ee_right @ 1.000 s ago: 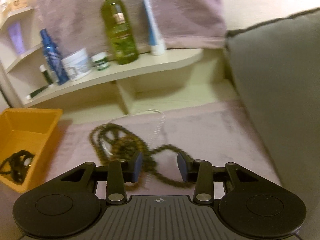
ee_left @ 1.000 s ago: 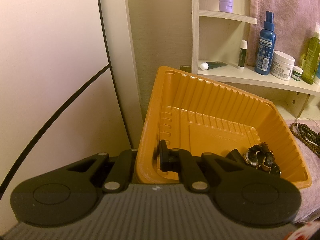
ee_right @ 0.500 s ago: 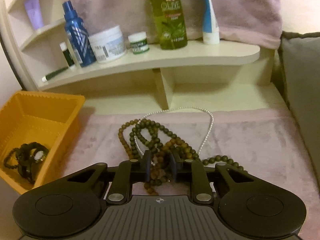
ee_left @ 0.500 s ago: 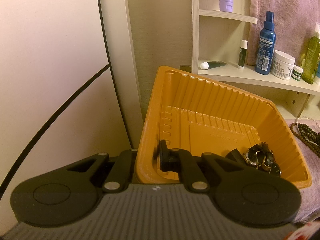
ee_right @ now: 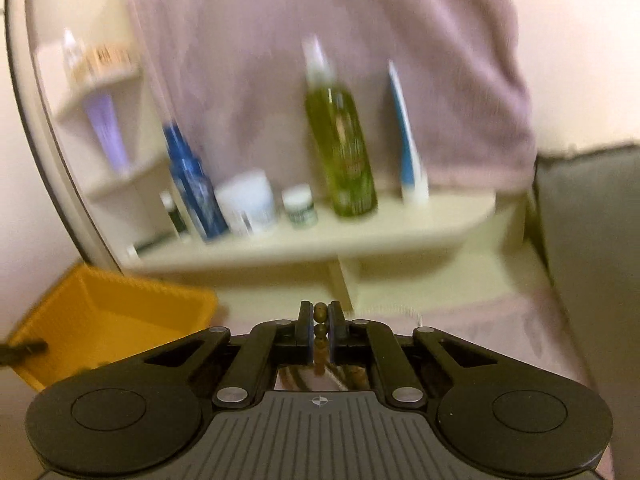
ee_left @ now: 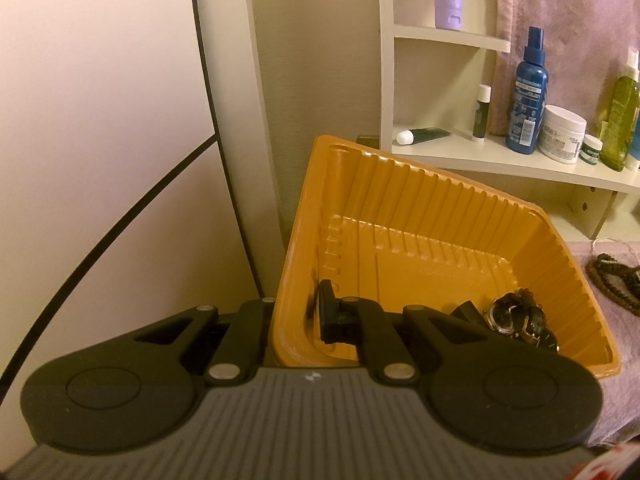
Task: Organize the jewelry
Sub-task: 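Lift the held bead strand high up off the towel with the right tool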
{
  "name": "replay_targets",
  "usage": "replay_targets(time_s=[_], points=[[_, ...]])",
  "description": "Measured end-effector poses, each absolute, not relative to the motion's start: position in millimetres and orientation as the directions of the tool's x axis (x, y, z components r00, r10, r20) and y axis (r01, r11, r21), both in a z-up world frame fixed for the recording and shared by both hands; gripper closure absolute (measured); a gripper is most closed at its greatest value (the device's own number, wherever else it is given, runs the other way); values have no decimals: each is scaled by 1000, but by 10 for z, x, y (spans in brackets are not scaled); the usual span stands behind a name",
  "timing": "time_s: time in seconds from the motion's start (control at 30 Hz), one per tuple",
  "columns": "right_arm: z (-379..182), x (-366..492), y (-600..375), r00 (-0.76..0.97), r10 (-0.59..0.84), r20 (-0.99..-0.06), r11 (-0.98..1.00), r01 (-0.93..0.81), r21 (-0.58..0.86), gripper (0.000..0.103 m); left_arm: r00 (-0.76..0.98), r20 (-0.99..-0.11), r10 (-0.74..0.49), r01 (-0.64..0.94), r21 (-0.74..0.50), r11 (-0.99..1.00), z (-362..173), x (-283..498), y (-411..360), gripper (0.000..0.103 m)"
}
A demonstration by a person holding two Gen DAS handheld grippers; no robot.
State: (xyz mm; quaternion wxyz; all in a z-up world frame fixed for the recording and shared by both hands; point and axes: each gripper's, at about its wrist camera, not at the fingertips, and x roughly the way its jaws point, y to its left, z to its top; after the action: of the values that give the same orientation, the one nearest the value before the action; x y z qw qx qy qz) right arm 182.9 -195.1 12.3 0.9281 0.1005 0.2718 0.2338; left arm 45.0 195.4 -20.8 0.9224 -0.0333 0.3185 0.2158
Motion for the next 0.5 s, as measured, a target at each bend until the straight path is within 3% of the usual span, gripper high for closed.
replay_targets(time_s=[0.5], points=[[1007,1622,-2021,819,500,-283,860,-428,278,96,724,-584,368,-408,67,910,-142,368,1949,96]])
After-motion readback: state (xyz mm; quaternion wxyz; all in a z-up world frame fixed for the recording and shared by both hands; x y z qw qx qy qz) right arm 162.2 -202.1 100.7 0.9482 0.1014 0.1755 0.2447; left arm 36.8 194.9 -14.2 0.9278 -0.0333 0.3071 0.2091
